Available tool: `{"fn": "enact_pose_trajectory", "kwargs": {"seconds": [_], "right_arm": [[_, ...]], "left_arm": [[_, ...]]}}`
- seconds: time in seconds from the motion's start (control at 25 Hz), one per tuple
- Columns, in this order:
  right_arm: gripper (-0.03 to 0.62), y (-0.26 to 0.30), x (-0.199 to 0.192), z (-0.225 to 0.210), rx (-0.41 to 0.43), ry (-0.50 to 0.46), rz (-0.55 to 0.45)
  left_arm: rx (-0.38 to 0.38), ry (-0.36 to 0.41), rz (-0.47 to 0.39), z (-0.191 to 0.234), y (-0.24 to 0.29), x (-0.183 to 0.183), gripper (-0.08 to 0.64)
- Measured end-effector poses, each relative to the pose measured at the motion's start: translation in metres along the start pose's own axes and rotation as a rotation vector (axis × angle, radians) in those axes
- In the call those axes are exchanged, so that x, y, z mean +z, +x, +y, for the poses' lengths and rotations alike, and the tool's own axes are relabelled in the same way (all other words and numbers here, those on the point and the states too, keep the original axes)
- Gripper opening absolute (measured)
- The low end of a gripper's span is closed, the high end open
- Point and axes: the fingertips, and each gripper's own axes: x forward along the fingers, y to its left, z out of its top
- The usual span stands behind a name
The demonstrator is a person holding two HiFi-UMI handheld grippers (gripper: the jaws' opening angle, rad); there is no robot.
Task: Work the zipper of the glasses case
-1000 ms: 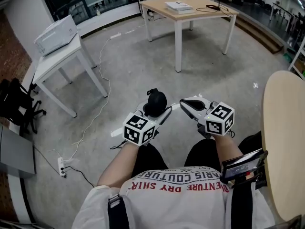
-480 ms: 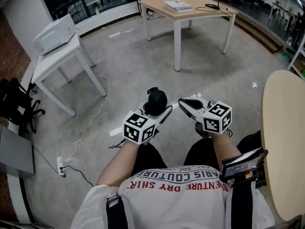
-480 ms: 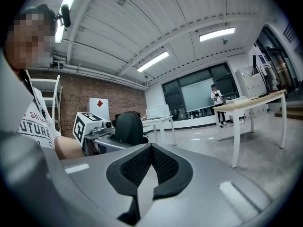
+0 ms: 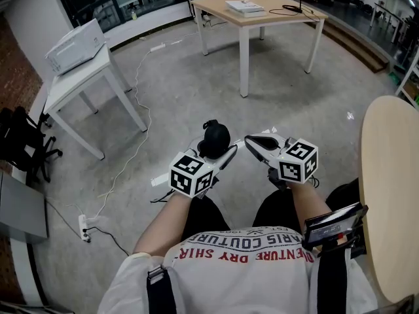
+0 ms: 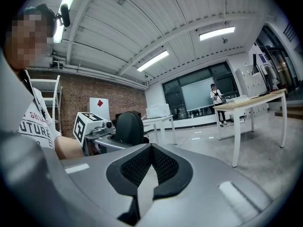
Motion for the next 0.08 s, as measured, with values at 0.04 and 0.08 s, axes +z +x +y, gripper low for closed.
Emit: {"fn": "enact_pose_trajectory", "kwargs": {"seconds": [0.04, 0.08], "right_arm": [[-0.002, -0.0001, 0.0004, 0.0001, -0.001, -0.001, 0.0], [-0.002, -0.0003, 0.0007, 0.0001, -0.002, -0.001, 0.0]], "left_arm": [[-0.001, 0.001, 0.001, -0.0001, -0.0001, 0.0002, 0.252], [-0.002, 0.002, 0.001, -0.0002, -0.0001, 0.0004, 0.252]]}}
